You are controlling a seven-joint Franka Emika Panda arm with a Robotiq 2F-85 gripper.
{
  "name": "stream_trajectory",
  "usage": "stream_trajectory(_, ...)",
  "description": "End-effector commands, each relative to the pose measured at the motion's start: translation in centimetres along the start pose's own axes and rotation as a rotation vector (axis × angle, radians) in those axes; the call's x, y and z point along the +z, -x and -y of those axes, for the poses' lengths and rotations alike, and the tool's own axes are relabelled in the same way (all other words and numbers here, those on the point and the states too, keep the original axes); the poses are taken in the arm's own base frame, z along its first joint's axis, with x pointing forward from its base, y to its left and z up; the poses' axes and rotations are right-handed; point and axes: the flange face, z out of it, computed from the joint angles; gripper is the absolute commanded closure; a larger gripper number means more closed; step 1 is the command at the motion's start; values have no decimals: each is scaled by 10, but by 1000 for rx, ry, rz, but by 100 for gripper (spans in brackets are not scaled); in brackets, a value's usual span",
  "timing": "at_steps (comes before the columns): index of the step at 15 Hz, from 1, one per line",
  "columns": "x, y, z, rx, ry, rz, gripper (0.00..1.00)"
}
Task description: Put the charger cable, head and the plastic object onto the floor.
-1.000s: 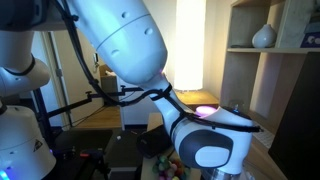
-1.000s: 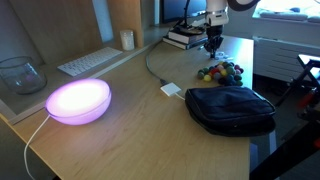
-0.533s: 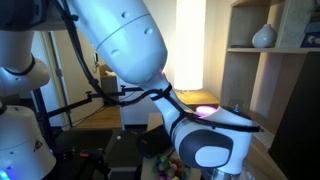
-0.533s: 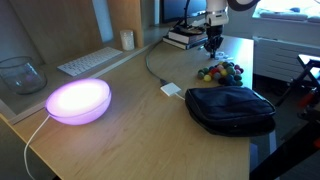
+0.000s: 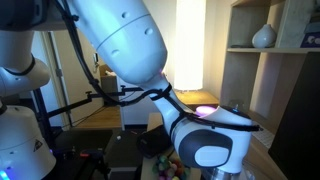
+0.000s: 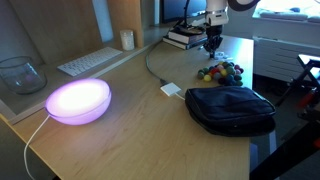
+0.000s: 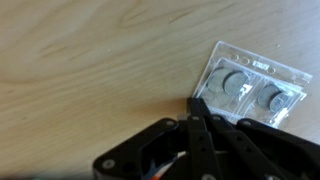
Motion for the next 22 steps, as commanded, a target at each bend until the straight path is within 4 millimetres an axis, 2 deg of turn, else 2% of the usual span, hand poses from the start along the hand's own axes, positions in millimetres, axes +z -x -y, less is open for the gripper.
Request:
stream_trajectory(1, -22, -19, -5, -48, 36, 108, 100)
stream_trajectory(7, -45, -48, -8, -128, 118, 280, 100)
stream_trajectory(9, -43, -47, -3, -105, 130, 270, 100)
stream_trajectory(13, -33, -32, 28, 38, 135, 241, 100)
stream_trajectory(16, -24, -30, 43, 92, 110, 218, 100)
stream_trajectory(19, -17, -30, 47, 101, 81, 204, 100)
stream_trajectory(22, -8, -30, 41, 85, 57, 188, 100)
